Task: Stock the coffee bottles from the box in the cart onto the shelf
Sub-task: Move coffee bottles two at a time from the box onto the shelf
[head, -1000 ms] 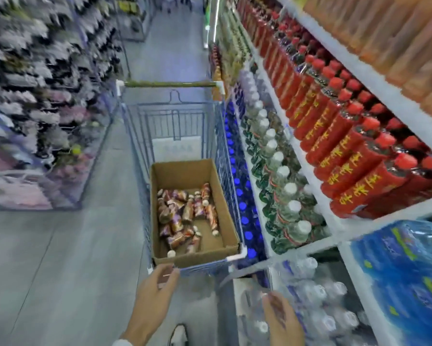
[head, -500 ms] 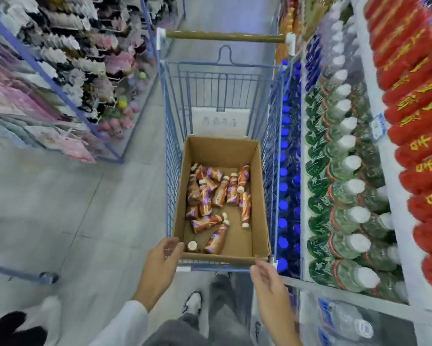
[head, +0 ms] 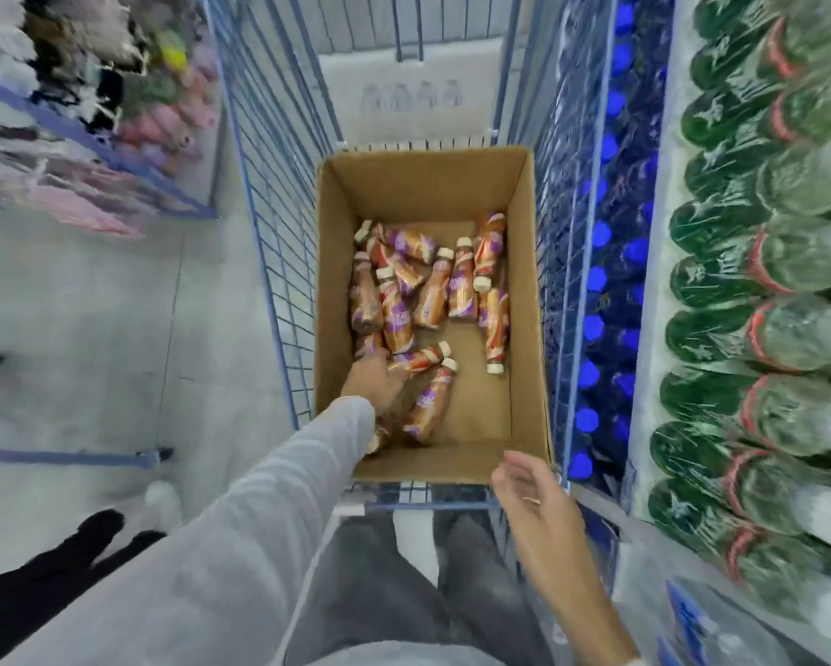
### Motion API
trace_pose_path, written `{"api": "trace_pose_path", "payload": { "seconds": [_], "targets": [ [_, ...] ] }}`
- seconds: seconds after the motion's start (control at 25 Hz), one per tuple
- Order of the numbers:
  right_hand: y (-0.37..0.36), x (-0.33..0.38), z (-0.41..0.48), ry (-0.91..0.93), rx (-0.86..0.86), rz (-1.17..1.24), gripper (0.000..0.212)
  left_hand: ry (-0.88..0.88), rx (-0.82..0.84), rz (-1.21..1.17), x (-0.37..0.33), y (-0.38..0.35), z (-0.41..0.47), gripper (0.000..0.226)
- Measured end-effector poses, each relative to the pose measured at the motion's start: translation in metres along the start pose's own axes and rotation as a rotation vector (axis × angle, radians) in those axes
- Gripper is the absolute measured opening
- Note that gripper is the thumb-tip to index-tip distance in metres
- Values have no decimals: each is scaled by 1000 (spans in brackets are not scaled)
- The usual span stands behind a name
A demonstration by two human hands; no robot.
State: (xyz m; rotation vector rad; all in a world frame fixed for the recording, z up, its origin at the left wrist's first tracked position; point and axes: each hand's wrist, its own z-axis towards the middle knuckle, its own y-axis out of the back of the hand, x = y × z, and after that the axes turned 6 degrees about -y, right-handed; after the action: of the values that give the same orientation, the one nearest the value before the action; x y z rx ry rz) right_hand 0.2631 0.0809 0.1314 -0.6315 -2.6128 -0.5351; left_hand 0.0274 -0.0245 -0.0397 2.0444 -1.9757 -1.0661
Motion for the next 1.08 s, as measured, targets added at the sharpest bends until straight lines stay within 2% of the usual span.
{"api": "trace_pose_path", "payload": {
  "seconds": [0.08,0.16,0.28,0.4,0.48,0.56,0.68,0.8,0.92,1.08],
  "targets": [
    [-2,0,6,-44,-12,7,24,-40,51,191,22,-29,45,55],
    [-6,-4,12,-86,-38,27,22,-53,70,337,18,-39,53,66],
    [-17,-8,14,-125,-12,58,21,-96,45,538,19,-48,61,59],
    [-29,-4,16,-153,20,63,22,-101,62,527,18,-47,65,62],
    [-34,6,16,-142,34,44,23,-77,119,373,17,-40,59,66],
    [-38,19,17,-112,45,7,23,1,137,52,10,-21,44,66],
    [-46,33,37,-83,57,-72,26,36,111,-411,-7,9,3,40],
    [-66,43,78,-161,78,-165,35,94,42,-762,-20,37,-49,52],
    [-100,22,148,-332,117,-221,50,153,-23,-883,-14,51,-85,66],
    [-154,-21,225,-570,127,-37,76,227,-52,-998,-3,61,-120,75]
  ]
}}
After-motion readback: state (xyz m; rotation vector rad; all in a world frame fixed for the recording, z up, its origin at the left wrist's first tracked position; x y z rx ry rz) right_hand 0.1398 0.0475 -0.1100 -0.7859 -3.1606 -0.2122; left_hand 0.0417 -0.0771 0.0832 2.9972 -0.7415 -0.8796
